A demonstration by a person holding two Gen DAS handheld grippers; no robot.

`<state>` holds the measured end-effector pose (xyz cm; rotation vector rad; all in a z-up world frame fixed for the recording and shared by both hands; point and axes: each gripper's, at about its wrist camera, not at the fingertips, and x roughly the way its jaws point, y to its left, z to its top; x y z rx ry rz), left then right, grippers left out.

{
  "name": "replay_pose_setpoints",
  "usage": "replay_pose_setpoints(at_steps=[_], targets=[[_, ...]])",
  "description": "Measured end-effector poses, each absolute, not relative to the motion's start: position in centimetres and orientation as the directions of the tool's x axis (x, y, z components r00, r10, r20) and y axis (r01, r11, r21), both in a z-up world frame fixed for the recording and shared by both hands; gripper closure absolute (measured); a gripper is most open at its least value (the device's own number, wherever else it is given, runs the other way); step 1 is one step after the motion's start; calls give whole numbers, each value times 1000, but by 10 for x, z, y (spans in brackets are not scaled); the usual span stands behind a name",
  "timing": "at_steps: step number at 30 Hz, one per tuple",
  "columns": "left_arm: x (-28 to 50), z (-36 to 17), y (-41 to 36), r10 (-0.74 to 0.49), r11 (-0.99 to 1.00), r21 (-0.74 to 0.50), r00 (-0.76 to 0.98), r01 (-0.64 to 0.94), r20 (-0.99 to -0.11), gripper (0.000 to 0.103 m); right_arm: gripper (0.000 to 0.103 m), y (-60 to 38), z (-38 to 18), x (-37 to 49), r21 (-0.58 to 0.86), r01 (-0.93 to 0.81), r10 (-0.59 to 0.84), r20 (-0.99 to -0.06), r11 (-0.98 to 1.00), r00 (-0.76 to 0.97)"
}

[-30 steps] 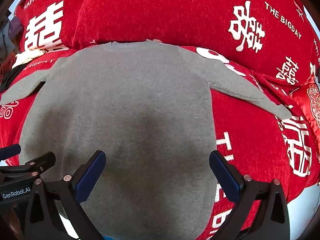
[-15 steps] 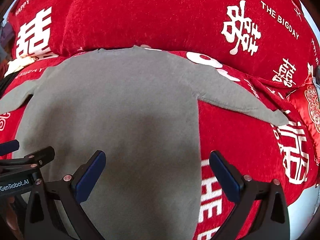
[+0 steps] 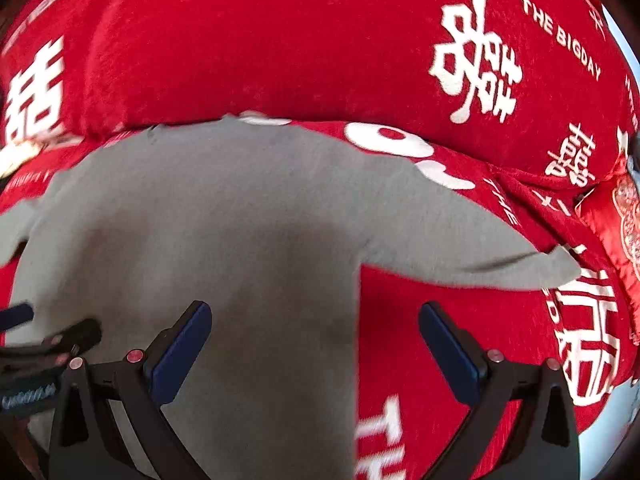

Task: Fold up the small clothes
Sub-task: 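Reach the right gripper to a grey sweater sleeve cuff and grasp it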

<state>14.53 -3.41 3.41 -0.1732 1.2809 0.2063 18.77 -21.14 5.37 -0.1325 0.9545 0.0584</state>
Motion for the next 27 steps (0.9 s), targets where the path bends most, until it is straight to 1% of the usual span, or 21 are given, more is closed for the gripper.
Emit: replay_pose_setpoints(at_steps=[3,7,9,11,12,14,16,17,19,21,23,24,27], targets=[[162,27,-47,48,968,-17,251,-251,-967,0,0,-236,46,219,-54,-65,-7,-818,996,575],[183,18,-73,44,973,-10,227,-232,-973,0,0,-282,28,251,-17,-11,-8,-841,1000,540],[194,15,-89,42,977,-7,221,-214,-974,0,0,-313,17,255,-13,30,-27,-860,999,510],[205,14,-105,36,981,-7,221,-194,-975,0,0,-343,10,252,35,67,-2,-873,997,487],[211,13,-115,33,984,-7,220,-179,-975,0,1,-361,10,245,66,79,17,-866,995,500],[221,14,-134,30,989,-3,223,-146,-974,0,1,-392,11,231,15,106,-37,-879,994,475],[230,14,-158,25,995,2,231,-99,-973,0,0,-419,12,217,3,152,-66,-890,988,451],[233,15,-167,24,997,5,236,-81,-972,0,0,-440,13,208,-14,212,-109,-890,977,443],[238,15,-189,34,999,25,247,-42,-968,0,0,-475,17,197,-6,309,-151,-881,951,448],[241,16,-206,50,999,47,273,-17,-961,0,0,-509,19,194,28,401,-170,-878,916,448],[242,11,-221,20,999,27,243,23,-970,0,0,-537,18,200,89,464,-150,-878,881,455],[242,8,-227,22,999,31,234,33,-972,0,0,-546,16,205,127,480,-127,-878,868,462],[237,10,-236,50,997,64,279,41,-959,0,2,-556,8,228,244,484,-29,-872,840,489]])
